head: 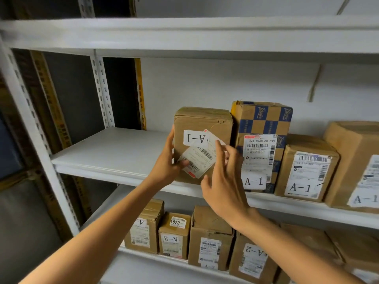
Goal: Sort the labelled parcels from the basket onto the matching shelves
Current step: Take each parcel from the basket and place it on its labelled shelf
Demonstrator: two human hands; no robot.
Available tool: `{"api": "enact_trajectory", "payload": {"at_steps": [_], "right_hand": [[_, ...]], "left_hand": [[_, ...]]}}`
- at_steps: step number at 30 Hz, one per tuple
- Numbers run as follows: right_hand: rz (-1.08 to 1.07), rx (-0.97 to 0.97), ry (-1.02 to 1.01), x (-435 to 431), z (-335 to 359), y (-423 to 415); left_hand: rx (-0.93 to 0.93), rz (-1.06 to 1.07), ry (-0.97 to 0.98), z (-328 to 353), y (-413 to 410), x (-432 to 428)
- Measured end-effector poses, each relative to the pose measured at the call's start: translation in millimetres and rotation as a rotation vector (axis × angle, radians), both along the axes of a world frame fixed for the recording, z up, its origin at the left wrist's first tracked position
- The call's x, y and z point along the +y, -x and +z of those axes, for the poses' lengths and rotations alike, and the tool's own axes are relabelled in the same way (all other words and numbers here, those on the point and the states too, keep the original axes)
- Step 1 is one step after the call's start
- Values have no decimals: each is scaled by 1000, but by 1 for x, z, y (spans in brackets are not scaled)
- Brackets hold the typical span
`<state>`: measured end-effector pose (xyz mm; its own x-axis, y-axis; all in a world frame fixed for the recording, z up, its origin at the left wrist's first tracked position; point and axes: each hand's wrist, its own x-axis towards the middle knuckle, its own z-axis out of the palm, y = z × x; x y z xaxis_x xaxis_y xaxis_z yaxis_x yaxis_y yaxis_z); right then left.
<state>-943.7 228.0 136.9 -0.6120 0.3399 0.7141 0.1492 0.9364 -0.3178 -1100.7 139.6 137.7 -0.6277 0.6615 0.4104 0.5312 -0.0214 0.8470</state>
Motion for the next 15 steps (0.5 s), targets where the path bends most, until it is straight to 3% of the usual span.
{"api": "enact_trajectory", "payload": {"at_steps": [3, 7, 11, 15], "right_hand": [[143, -76, -76, -8, 3, 10], [419, -356, 42, -20, 5, 32], [596, -494, -5, -43, -3, 47], [802, -602, -77, -83, -13, 47]], "left_hand": [[48, 160, 94, -1, -10, -22], [185, 400, 276, -9, -29, -81], [385, 659, 668, -11, -59, -145], [348, 876, 971, -26, -117, -199]]}}
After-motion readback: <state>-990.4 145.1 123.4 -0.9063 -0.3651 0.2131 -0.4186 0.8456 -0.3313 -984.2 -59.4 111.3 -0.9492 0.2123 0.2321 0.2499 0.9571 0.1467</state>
